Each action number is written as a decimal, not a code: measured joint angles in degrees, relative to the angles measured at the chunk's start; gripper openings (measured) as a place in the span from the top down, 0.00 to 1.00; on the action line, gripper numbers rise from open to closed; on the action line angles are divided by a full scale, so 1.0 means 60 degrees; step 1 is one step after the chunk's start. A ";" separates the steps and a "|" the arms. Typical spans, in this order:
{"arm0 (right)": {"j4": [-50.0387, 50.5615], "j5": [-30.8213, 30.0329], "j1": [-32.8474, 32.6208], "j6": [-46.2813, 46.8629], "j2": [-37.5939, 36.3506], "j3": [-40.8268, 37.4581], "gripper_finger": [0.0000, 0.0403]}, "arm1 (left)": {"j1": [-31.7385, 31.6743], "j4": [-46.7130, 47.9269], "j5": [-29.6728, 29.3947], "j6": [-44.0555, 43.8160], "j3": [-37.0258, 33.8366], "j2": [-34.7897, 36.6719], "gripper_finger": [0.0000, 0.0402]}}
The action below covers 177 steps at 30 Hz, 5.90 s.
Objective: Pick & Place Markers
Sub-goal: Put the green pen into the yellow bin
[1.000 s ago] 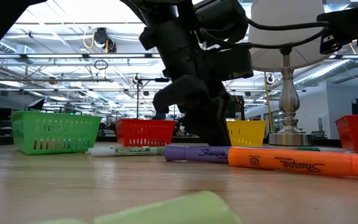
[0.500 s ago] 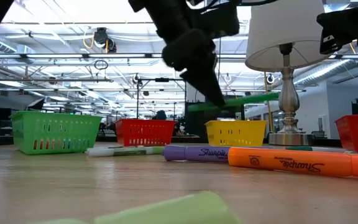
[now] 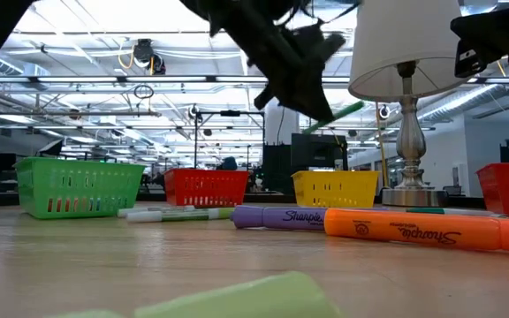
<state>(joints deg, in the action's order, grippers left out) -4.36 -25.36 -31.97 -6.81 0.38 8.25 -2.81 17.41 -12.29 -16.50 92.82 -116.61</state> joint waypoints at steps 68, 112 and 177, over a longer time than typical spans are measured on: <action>0.9093 0.1425 0.6023 0.3035 0.9269 0.6885 1.00 | -0.2104 -0.3863 0.2366 0.4302 -1.1792 1.2730 0.99; 0.9801 0.3870 1.0094 -0.0382 1.4304 0.6972 0.61 | -0.3762 -0.3843 0.3646 0.3161 -1.3114 1.5627 0.88; 0.8907 0.2708 0.8521 -0.1284 1.2719 0.7762 0.97 | -0.3599 -0.4455 0.3825 0.1376 -1.3100 1.5626 0.88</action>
<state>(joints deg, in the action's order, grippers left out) 49.08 -9.11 19.16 -14.51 76.70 54.83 -24.40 -9.32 10.66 -8.25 14.22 -22.86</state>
